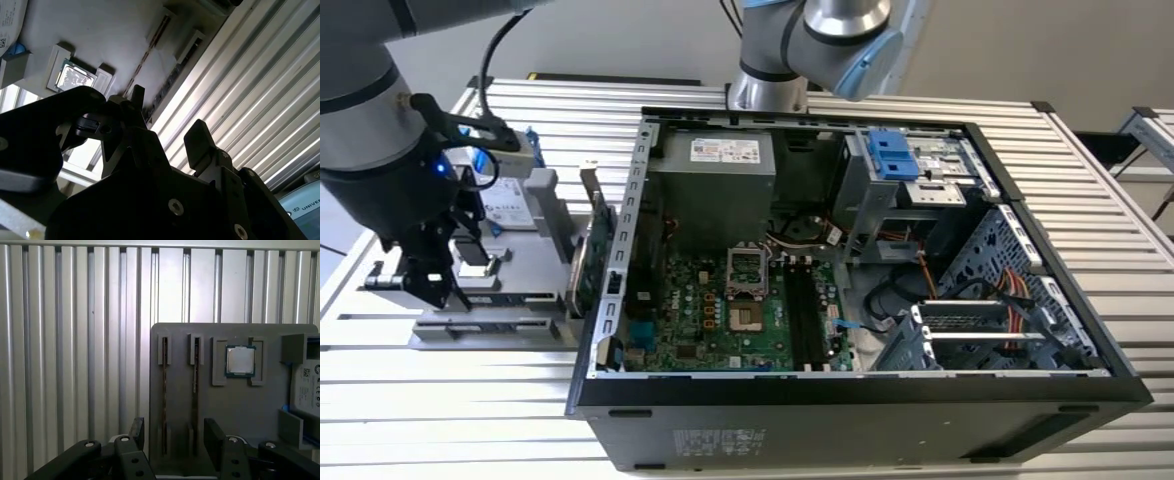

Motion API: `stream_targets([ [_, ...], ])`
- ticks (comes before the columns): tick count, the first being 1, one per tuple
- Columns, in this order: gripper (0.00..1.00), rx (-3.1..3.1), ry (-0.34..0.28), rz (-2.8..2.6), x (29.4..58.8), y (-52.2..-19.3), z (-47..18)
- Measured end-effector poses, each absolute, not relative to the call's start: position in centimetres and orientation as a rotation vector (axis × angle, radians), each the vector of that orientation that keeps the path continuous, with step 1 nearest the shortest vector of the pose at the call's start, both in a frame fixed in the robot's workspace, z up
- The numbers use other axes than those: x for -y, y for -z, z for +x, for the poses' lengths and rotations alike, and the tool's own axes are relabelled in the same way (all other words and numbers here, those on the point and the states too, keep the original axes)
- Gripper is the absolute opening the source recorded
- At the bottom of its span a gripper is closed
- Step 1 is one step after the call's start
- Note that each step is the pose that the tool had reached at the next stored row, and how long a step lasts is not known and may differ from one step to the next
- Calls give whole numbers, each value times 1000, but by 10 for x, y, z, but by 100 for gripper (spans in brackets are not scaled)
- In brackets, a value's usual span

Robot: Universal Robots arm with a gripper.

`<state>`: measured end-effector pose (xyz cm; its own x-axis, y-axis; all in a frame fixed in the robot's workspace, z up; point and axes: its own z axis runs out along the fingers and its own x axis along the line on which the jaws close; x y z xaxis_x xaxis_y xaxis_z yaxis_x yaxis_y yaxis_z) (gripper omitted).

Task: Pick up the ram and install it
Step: 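Pick up the ram and move it above insertion slot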

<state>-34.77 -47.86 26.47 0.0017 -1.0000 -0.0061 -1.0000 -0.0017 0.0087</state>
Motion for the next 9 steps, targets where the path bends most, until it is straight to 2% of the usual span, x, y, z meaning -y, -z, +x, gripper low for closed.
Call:
stream_targets([
  [9,100,2219,16,2221,480,-256,-348],
])
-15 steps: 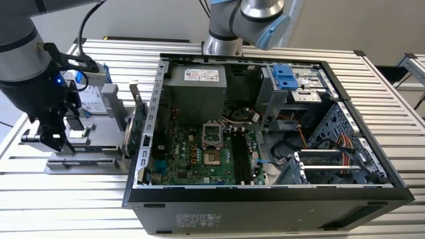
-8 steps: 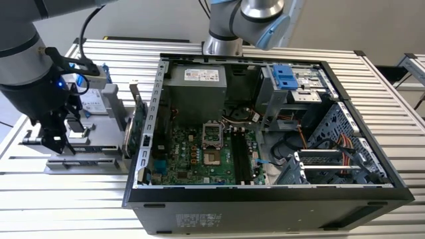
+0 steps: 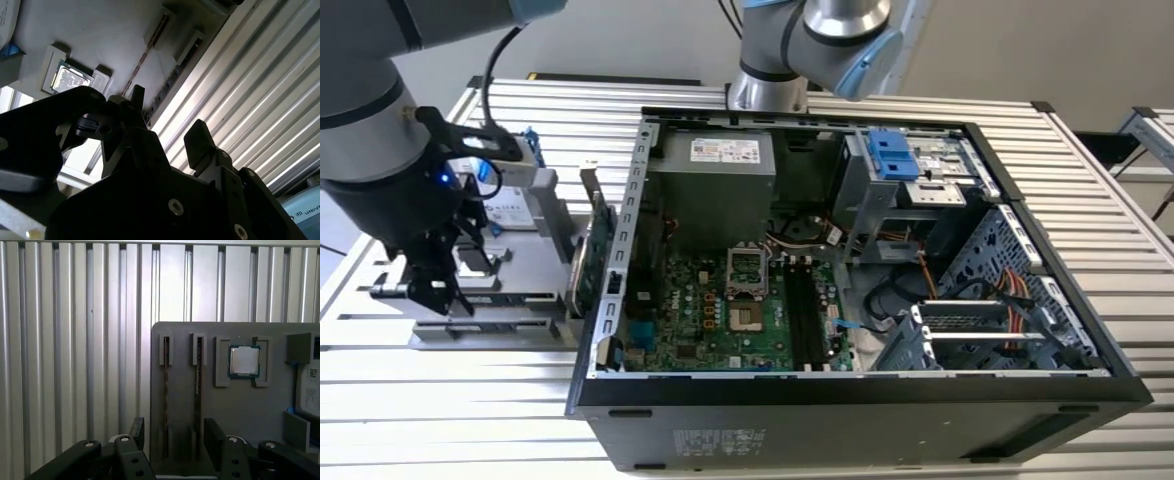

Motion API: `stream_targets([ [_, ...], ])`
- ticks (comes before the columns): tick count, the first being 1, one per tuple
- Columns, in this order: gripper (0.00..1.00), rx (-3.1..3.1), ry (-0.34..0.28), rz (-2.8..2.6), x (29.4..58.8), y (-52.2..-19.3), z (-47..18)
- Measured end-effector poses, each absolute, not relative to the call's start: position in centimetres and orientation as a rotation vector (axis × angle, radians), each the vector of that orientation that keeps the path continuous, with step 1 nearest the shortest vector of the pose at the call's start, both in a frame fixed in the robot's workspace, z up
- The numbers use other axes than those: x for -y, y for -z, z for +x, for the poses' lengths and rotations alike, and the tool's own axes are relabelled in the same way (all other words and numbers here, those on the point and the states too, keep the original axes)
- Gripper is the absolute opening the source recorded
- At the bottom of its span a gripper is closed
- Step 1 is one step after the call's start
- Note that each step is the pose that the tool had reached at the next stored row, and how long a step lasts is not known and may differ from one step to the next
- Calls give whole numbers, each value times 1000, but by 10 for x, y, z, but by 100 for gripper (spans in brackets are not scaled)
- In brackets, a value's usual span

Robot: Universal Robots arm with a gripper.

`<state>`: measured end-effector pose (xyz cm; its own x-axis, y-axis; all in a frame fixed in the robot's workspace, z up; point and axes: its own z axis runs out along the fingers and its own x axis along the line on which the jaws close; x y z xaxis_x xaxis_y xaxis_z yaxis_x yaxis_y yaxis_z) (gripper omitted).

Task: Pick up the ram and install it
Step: 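Pick up the ram and move it above insertion slot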

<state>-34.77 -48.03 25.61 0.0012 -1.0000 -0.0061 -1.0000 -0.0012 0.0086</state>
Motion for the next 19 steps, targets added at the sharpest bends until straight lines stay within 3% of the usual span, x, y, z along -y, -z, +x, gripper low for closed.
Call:
stream_targets([
  [19,100,2219,16,2221,484,-236,-348],
])
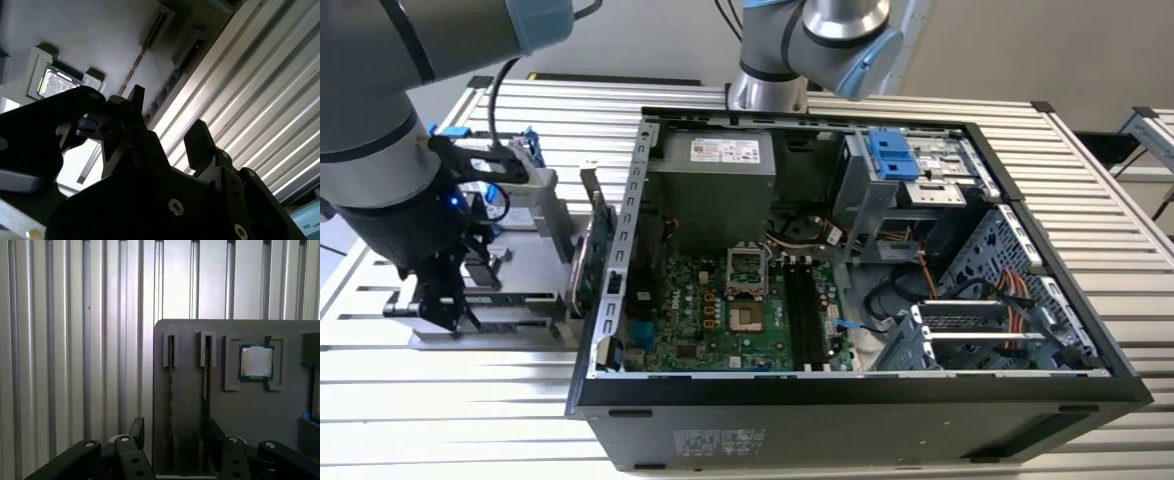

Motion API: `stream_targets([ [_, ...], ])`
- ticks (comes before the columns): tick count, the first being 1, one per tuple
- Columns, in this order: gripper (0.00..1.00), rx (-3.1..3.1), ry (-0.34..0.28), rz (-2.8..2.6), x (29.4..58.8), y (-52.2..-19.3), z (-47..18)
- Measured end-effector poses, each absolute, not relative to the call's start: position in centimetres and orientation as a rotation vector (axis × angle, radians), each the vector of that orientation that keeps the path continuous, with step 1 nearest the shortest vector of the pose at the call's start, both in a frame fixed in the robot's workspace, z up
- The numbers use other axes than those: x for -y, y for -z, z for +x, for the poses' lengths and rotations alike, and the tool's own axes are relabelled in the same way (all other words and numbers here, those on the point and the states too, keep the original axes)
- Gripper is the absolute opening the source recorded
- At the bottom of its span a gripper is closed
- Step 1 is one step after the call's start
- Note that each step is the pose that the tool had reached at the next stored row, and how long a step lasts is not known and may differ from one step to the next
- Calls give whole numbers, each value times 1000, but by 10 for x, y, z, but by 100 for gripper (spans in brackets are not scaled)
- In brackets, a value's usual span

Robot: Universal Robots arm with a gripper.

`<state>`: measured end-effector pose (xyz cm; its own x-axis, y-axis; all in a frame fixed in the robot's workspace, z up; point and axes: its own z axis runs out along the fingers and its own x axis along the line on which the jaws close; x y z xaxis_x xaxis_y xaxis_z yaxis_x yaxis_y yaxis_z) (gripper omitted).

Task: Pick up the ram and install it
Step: 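Pick up the ram and move it above insertion slot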

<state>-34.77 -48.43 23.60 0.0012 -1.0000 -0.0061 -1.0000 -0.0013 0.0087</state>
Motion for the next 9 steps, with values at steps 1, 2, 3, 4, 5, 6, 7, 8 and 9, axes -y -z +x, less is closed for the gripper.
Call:
stream_targets([
  [1,100,2219,16,2221,484,-235,-348],
  [2,100,2219,16,2221,485,-234,-348],
  [3,100,2219,16,2221,485,-234,-348],
  [4,100,2219,16,2222,485,-233,-348],
  [5,100,2219,16,2222,486,-232,-348],
  [6,100,2219,16,2222,486,-232,-348],
  [7,100,2219,16,2222,486,-231,-348],
  [8,100,2219,16,2222,487,-230,-348],
  [9,100,2219,16,2221,487,-229,-348],
])
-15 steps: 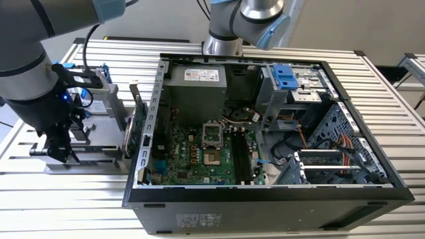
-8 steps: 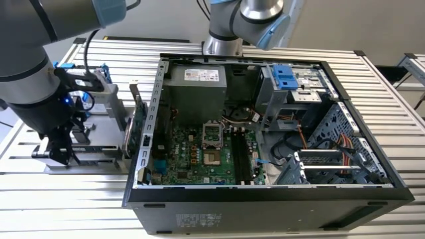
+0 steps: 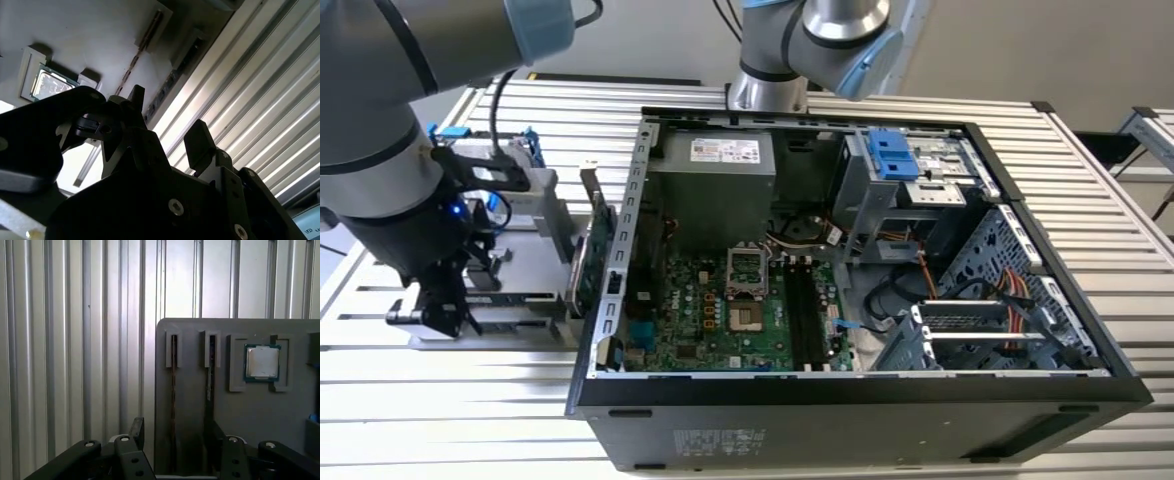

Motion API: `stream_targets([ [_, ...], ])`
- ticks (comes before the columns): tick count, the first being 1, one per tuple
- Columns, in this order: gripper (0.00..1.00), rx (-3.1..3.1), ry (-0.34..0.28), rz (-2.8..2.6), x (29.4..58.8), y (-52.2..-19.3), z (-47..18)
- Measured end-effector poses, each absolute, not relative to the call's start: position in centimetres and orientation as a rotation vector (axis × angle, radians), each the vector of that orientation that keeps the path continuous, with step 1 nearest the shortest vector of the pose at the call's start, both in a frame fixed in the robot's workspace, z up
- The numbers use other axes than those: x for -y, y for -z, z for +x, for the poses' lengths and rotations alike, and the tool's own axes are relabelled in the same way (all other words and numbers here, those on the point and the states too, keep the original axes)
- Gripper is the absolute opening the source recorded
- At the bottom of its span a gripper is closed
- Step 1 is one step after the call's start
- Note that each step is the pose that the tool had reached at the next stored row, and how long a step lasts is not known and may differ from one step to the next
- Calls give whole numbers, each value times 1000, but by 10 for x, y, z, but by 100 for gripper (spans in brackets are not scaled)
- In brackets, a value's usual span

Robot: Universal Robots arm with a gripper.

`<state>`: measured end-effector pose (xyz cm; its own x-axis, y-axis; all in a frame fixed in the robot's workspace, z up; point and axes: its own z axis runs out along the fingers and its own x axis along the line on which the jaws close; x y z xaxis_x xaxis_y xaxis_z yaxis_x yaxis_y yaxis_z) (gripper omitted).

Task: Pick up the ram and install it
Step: 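Pick up the ram and move it above insertion slot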

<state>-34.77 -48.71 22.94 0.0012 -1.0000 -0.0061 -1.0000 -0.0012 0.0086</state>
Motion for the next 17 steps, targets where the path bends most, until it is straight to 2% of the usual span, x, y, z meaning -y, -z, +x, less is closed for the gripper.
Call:
stream_targets([
  [17,100,2219,16,2221,489,-214,-348],
])
